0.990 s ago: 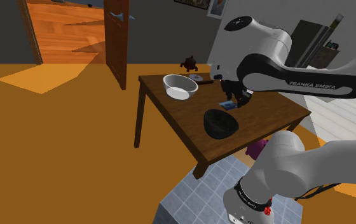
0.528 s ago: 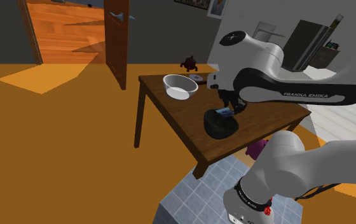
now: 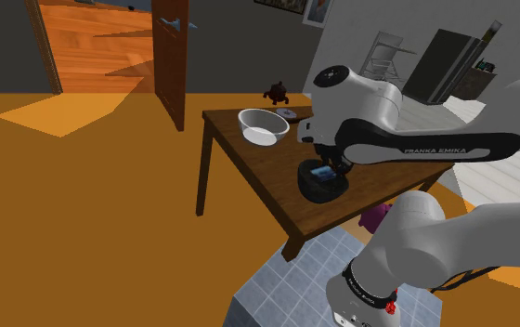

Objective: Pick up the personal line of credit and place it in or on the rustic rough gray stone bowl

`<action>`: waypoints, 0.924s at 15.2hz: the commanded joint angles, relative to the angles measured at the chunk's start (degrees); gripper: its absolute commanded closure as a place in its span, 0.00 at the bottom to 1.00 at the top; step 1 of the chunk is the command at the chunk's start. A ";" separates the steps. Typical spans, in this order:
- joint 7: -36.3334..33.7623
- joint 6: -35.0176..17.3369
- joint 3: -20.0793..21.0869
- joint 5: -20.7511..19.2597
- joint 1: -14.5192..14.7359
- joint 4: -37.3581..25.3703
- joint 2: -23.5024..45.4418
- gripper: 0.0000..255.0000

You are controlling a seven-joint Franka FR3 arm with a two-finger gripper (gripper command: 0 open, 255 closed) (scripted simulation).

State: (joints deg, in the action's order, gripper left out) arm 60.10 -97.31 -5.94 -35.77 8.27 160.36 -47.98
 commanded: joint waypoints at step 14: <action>-0.12 1.38 0.96 1.13 0.63 -1.32 0.20 0.00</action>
State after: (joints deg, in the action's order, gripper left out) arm 60.00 -96.80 -5.53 -35.31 8.54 159.90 -47.92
